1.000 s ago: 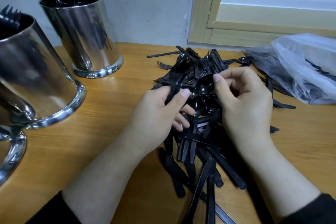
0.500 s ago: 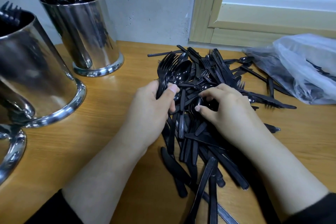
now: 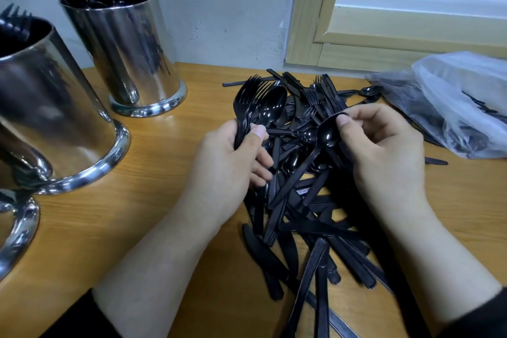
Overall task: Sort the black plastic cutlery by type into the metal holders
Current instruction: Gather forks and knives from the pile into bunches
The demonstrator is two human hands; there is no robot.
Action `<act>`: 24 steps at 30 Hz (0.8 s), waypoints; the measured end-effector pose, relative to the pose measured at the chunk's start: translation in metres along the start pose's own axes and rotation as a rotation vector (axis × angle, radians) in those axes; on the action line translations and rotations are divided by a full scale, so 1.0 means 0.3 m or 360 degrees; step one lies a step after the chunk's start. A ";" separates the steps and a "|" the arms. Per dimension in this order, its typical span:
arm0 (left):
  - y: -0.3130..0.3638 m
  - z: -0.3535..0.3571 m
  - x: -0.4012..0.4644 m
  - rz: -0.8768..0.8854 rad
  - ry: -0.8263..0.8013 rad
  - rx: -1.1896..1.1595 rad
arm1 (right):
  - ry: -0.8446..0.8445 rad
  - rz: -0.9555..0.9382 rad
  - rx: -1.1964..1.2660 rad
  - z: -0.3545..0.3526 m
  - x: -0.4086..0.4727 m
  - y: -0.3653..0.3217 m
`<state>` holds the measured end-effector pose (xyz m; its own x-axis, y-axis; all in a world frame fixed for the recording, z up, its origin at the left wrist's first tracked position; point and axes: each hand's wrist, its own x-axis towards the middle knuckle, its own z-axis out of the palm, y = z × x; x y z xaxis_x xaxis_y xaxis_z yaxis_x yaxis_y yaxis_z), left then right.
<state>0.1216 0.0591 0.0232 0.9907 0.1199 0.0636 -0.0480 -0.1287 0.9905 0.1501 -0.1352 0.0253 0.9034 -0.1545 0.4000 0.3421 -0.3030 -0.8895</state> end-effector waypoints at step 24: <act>-0.014 0.008 -0.011 -0.0116 -0.0144 0.0009 | -0.0757 -0.0004 -0.1425 0.012 0.008 0.024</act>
<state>0.1189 0.0570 0.0186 0.9990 0.0400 -0.0203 0.0253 -0.1283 0.9914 0.1558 -0.1344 0.0190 0.9790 0.1785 0.0982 0.2008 -0.9265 -0.3183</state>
